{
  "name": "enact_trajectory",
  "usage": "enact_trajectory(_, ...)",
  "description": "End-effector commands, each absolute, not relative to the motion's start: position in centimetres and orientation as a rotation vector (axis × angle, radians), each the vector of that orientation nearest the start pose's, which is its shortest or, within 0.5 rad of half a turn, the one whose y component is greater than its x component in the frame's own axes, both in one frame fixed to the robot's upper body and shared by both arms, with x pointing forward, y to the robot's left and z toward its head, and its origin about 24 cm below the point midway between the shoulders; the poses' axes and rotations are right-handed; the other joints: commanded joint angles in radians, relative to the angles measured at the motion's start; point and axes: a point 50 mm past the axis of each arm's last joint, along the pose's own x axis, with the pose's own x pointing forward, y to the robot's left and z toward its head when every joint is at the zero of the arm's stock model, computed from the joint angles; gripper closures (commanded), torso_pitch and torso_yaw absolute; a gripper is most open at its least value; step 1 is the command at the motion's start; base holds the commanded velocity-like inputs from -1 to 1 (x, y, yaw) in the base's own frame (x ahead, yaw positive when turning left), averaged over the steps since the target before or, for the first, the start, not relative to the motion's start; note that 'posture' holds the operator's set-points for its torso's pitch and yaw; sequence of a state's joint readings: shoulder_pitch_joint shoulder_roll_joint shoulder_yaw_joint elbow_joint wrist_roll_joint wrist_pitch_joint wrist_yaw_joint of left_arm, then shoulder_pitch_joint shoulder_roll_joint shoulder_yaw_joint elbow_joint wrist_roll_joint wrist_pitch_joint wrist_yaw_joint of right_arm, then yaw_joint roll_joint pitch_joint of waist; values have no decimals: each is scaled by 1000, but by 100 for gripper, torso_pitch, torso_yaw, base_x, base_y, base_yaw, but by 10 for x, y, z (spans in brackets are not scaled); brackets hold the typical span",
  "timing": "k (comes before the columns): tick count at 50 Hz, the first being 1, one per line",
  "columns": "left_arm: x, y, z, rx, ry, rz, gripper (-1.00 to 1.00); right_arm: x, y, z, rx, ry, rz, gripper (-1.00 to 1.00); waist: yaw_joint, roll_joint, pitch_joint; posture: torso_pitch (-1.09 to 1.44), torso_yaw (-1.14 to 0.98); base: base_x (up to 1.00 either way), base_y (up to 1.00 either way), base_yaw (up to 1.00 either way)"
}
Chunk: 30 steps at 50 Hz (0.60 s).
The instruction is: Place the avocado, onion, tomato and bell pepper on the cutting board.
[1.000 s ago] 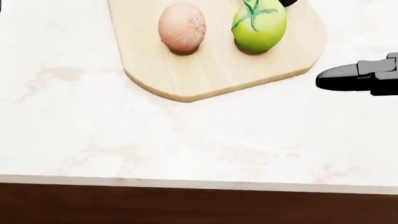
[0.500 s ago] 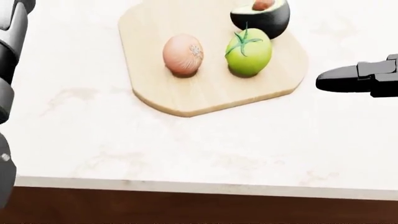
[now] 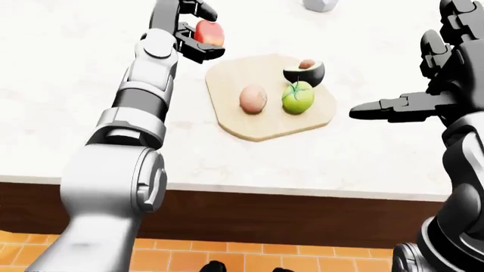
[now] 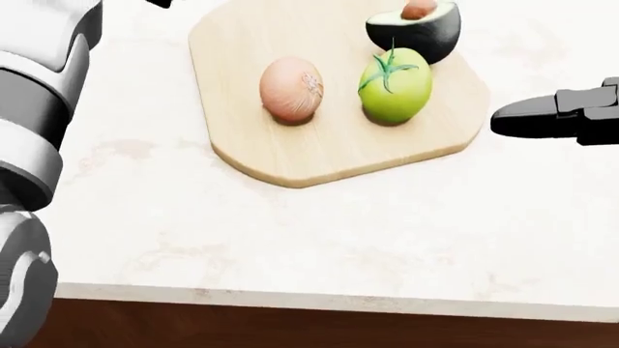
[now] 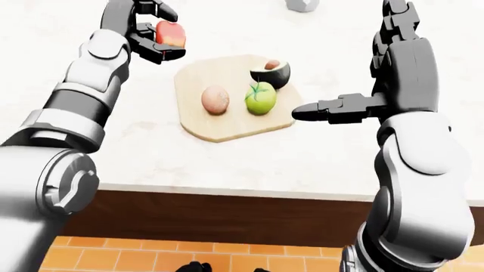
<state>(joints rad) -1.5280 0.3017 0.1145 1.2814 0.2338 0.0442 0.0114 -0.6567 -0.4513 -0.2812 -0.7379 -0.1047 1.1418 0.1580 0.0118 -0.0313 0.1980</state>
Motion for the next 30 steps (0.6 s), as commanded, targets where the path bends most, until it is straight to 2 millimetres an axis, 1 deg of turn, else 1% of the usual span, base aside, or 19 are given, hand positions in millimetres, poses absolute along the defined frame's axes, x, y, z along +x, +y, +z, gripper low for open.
enact_trajectory(1,425,144,335,389,-335,62,69,241,-220,300,-347,-375,-260,-100,-1,-1,-39,27,0,0,0,0)
enact_trajectory(7,428,137,325,391,-316,46,69,241,-220,299,-346,-373,-260,-100,-1,-1,-40,27,0,0,0,0)
enact_trajectory(12,428,135,321,385,-311,48,69,240,-220,298,-347,-372,-262,-100,-1,-2,-40,27,0,0,0,0)
enact_trajectory(18,430,132,312,380,-297,50,70,240,-220,296,-347,-370,-263,-100,-3,-2,-40,27,0,0,0,0)
enact_trajectory(30,431,128,302,370,-278,57,69,238,-221,295,-347,-367,-267,-100,-4,-2,-43,27,0,0,0,0)
